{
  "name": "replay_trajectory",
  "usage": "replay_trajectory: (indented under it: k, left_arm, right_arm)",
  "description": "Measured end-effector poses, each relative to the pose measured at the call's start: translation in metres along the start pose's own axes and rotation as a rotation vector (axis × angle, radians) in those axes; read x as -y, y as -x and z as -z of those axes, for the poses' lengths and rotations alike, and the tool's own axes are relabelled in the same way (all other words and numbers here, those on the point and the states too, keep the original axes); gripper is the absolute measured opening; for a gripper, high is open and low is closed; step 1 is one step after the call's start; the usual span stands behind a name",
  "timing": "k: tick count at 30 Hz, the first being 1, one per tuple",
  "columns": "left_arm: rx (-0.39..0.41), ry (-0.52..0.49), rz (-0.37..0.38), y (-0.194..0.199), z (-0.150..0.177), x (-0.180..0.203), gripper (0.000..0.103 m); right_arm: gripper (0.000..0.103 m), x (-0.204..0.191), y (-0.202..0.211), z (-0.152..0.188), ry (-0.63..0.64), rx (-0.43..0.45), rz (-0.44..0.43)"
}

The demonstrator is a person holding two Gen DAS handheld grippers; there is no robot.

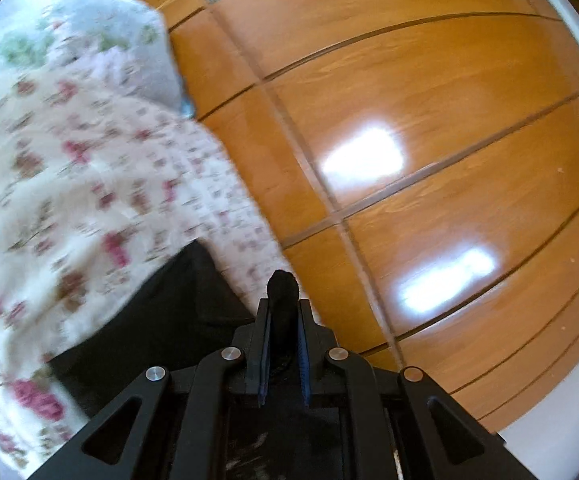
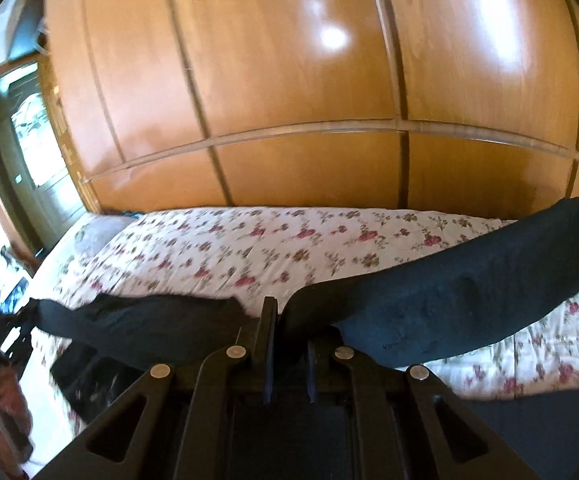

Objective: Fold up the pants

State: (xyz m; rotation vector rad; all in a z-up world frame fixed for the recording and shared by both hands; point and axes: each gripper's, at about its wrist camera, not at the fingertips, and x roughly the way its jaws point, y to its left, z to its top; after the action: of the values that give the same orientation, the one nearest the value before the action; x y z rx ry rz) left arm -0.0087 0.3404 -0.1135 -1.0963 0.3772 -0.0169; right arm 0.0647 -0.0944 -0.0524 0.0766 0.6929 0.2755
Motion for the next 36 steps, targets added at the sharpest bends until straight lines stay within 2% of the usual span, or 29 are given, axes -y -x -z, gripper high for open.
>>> replay_trajectory:
  k: [5, 11, 14, 17, 19, 21, 24, 27, 30, 31, 33, 36]
  left_arm:
    - [-0.003, 0.126, -0.035, 0.003, 0.006, -0.037, 0.011]
    - [-0.005, 0.056, -0.100, 0.007, 0.014, -0.043, 0.011]
    - [0.029, 0.039, -0.057, 0.018, 0.012, -0.038, 0.011]
    - [0.084, 0.033, -0.005, 0.030, 0.004, -0.033, 0.011]
    - [0.106, 0.018, -0.005, 0.034, 0.000, -0.032, 0.011]
    - [0.104, 0.007, -0.045, 0.034, -0.001, -0.037, 0.011]
    - [0.043, 0.004, -0.171, 0.027, 0.009, -0.054, 0.012]
    - [0.034, -0.032, -0.213, 0.031, 0.017, -0.054, 0.016]
    - [0.040, -0.104, -0.258, 0.038, 0.018, -0.045, 0.024]
    - [0.049, -0.130, -0.292, 0.040, 0.018, -0.043, 0.030]
    - [0.077, -0.136, -0.370, 0.047, 0.016, -0.044, 0.031]
    - [0.203, -0.085, -0.492, 0.068, 0.011, -0.046, 0.031]
  right_arm:
    - [0.012, -0.014, 0.013, 0.050, -0.001, -0.032, -0.014]
    - [0.012, -0.021, 0.002, 0.097, 0.016, -0.113, -0.014]
    - [0.011, -0.015, -0.003, 0.104, -0.024, -0.139, -0.033]
    - [0.011, -0.014, 0.011, 0.097, -0.064, -0.083, -0.088]
    - [0.011, -0.020, 0.020, 0.096, -0.058, -0.060, -0.125]
    - [0.011, -0.031, 0.022, 0.100, -0.022, -0.059, -0.138]
    - [0.011, -0.042, 0.007, 0.114, 0.040, -0.108, -0.102]
    - [0.011, -0.036, -0.005, 0.133, 0.003, -0.180, -0.095]
    - [0.011, -0.030, -0.004, 0.141, -0.017, -0.178, -0.101]
    - [0.011, -0.029, -0.002, 0.141, -0.021, -0.173, -0.107]
    - [0.015, -0.028, -0.001, 0.142, -0.022, -0.169, -0.136]
    - [0.016, -0.026, 0.001, 0.140, -0.021, -0.188, -0.153]
